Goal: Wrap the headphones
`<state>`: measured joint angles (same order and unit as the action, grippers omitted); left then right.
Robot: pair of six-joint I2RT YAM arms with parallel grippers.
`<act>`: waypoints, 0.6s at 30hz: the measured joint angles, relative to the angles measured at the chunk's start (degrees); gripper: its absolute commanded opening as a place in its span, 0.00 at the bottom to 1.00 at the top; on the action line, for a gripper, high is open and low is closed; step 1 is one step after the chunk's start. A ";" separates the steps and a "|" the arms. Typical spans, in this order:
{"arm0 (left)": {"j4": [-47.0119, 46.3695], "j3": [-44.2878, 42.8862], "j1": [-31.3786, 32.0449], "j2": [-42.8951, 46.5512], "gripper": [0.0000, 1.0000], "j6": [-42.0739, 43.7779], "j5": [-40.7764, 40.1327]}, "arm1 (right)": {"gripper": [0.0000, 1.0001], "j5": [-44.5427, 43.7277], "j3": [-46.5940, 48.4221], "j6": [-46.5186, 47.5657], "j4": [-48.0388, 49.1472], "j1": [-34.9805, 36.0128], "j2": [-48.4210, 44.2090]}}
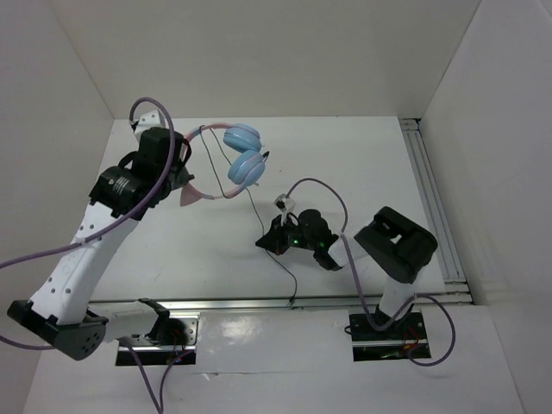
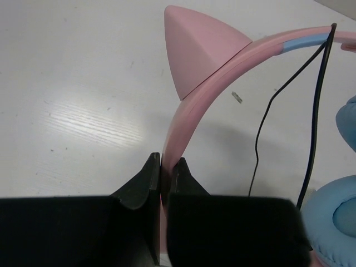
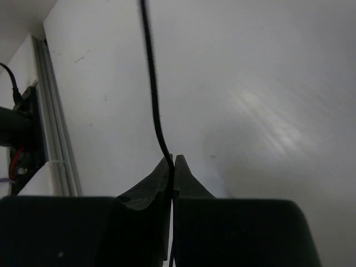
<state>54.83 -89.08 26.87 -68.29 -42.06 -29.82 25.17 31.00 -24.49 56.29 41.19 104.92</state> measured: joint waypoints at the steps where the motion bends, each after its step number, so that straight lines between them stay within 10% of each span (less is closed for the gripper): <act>1: -0.48 0.39 -0.87 -0.98 0.00 -0.24 -0.63 | 0.00 -2.08 -0.59 0.09 -1.60 2.10 -3.02; 18: -4.35 8.09 -7.74 -9.35 0.00 -4.85 -4.63 | 0.00 -13.16 7.65 3.72 -26.29 23.37 -26.34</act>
<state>50.48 -80.99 19.14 -77.65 -46.92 -34.46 12.01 38.65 -20.78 30.00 64.55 78.59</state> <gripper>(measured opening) 0.120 0.037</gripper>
